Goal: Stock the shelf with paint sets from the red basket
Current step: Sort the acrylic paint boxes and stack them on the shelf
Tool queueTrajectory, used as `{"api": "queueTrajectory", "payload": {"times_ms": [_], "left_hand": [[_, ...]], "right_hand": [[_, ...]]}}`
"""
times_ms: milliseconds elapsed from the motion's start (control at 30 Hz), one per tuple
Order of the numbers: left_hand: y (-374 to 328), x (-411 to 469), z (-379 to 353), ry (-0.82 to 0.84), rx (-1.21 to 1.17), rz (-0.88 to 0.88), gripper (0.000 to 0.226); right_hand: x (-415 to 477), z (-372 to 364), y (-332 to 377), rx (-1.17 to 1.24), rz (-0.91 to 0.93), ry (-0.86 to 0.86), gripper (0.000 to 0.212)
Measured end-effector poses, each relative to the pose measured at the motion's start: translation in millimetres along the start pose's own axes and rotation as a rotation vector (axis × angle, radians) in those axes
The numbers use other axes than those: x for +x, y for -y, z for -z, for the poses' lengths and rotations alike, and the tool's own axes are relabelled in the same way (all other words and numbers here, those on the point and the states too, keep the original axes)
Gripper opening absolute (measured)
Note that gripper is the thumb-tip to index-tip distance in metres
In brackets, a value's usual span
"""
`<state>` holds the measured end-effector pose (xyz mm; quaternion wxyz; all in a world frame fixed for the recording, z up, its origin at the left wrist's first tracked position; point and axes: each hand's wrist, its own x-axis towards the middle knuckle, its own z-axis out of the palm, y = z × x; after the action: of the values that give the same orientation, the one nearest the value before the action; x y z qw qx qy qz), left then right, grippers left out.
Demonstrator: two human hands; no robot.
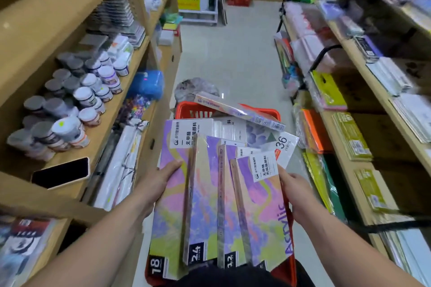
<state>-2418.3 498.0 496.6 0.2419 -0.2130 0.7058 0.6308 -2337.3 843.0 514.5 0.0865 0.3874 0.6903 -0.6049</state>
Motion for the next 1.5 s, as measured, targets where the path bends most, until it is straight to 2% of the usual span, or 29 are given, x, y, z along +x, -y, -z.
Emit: {"api": "queueTrajectory", "payload": {"times_ms": [67, 167, 200, 300, 400, 533, 733, 800, 933, 1067, 1200, 1300, 1367, 1400, 1467, 1500], "left_hand": [[-27.1, 31.9, -6.9, 0.005, -0.025, -0.018, 0.088], [-67.4, 83.5, -19.9, -0.008, -0.073, -0.040, 0.051], [-79.8, 103.2, -23.5, -0.042, -0.066, -0.045, 0.051], [-117.2, 162.3, -30.5, -0.089, -0.082, -0.046, 0.064], [-157.2, 204.7, -35.5, -0.145, -0.075, -0.013, 0.080], [-211.2, 266.0, -32.7, -0.204, -0.057, -0.009, 0.077], [-277.5, 379.4, -24.5, -0.195, -0.018, -0.110, 0.075], [-294.4, 432.7, -11.4, -0.216, 0.027, -0.078, 0.084], [-339.7, 533.4, 14.0, -0.209, 0.132, -0.022, 0.117], [-376.5, 604.8, 27.2, -0.161, 0.154, 0.034, 0.117], [-377.5, 671.8, 35.4, -0.142, 0.126, 0.158, 0.114], [-371.6, 705.6, 33.5, -0.155, 0.100, 0.172, 0.114], [-387.7, 705.0, 21.4, -0.156, 0.096, 0.150, 0.108], [-395.2, 705.3, 15.3, -0.159, 0.108, 0.131, 0.098], [-404.8, 710.7, 6.4, -0.167, 0.145, 0.117, 0.070], [-405.8, 716.5, 4.2, -0.173, 0.160, 0.131, 0.065]], "right_hand": [[39.1, -12.3, 26.5, -0.045, 0.001, 0.017, 0.090], [104.2, -30.5, 73.0, -0.088, 0.016, 0.040, 0.088], [127.2, -36.6, 89.8, -0.100, 0.029, 0.048, 0.089], [195.2, -51.5, 145.6, -0.110, 0.039, 0.096, 0.097], [248.0, -65.3, 197.1, -0.131, 0.044, 0.137, 0.075], [314.8, -92.0, 257.5, -0.120, 0.034, 0.185, 0.069], [413.5, -144.4, 325.1, -0.130, 0.012, 0.168, 0.080], [443.5, -168.0, 349.8, -0.111, 0.010, 0.141, 0.075], [491.9, -208.4, 398.0, -0.064, -0.022, 0.092, 0.062], [531.5, -238.7, 434.2, -0.010, -0.068, 0.081, 0.057], [576.6, -260.3, 454.7, -0.015, -0.141, 0.085, 0.059], [614.7, -271.9, 453.7, -0.048, -0.203, 0.119, 0.074], [636.9, -277.6, 448.5, -0.080, -0.234, 0.156, 0.085], [647.6, -280.0, 444.6, -0.097, -0.238, 0.179, 0.087], [664.6, -283.1, 438.0, -0.143, -0.246, 0.206, 0.083], [672.3, -284.7, 435.9, -0.155, -0.245, 0.219, 0.075]]}}
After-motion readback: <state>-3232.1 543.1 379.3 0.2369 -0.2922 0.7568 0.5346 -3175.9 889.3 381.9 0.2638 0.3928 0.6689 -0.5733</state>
